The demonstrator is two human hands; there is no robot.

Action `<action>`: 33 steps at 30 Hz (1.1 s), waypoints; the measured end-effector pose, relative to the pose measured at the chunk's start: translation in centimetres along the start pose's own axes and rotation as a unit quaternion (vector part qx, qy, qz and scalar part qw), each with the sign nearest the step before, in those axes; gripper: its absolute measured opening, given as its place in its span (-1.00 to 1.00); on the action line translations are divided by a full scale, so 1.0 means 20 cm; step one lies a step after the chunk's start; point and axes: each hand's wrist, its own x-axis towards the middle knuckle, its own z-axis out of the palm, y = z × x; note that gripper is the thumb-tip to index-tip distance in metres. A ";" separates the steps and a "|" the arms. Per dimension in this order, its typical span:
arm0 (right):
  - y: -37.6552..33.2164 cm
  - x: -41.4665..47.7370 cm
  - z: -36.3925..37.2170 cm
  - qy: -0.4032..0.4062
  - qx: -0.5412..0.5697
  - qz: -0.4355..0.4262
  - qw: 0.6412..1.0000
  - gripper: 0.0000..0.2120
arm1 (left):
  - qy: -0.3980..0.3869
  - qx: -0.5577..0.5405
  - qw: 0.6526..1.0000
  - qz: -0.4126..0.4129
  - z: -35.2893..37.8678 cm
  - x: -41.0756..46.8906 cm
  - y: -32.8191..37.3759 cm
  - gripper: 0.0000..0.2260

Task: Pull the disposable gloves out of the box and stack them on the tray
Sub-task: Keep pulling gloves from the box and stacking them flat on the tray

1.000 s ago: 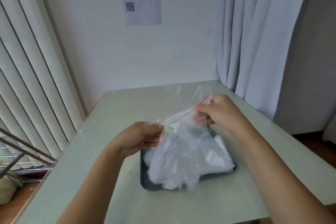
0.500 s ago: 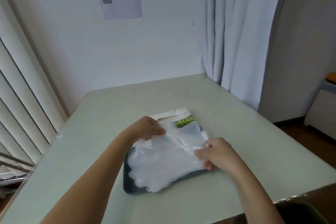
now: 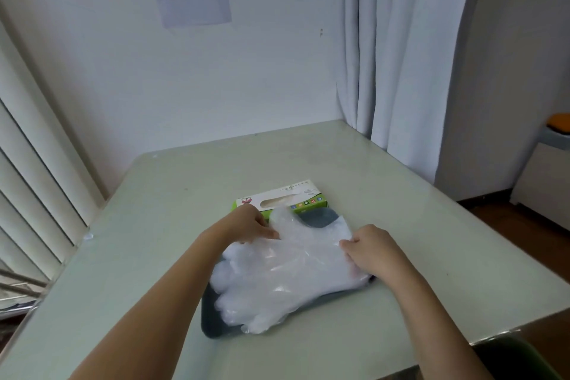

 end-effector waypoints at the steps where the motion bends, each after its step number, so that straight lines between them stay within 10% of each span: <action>1: 0.00 0.01 0.00 -0.007 -0.016 0.002 1.000 -0.75 | 0.013 0.013 1.000 -0.002 0.00 0.00 -0.01 -0.76; 10: -0.03 0.02 0.00 -0.002 -0.127 -0.014 0.992 -0.63 | 0.210 0.117 0.968 0.074 0.03 -0.20 0.11 -0.72; 14: -0.02 0.01 0.02 0.008 -0.115 -0.034 0.993 -0.61 | 0.061 0.170 0.956 0.230 0.22 -0.34 0.19 -0.52; 18: -0.03 0.00 0.03 0.031 -0.115 -0.036 0.992 -0.62 | -0.068 0.218 0.954 0.195 0.35 -0.34 0.14 -0.47; 25: -0.17 -0.17 0.09 0.242 0.002 -0.147 0.959 -0.89 | -0.078 0.216 0.952 0.200 0.39 -0.32 0.10 -0.48; 28: -0.24 -0.18 0.20 0.085 0.158 -0.179 0.967 -0.78 | -0.066 0.214 0.947 0.231 0.40 -0.31 0.08 -0.51; 33: -0.19 -0.10 0.27 -0.049 0.047 -0.156 0.985 -0.62 | -0.060 0.167 0.961 0.211 0.40 -0.35 0.09 -0.51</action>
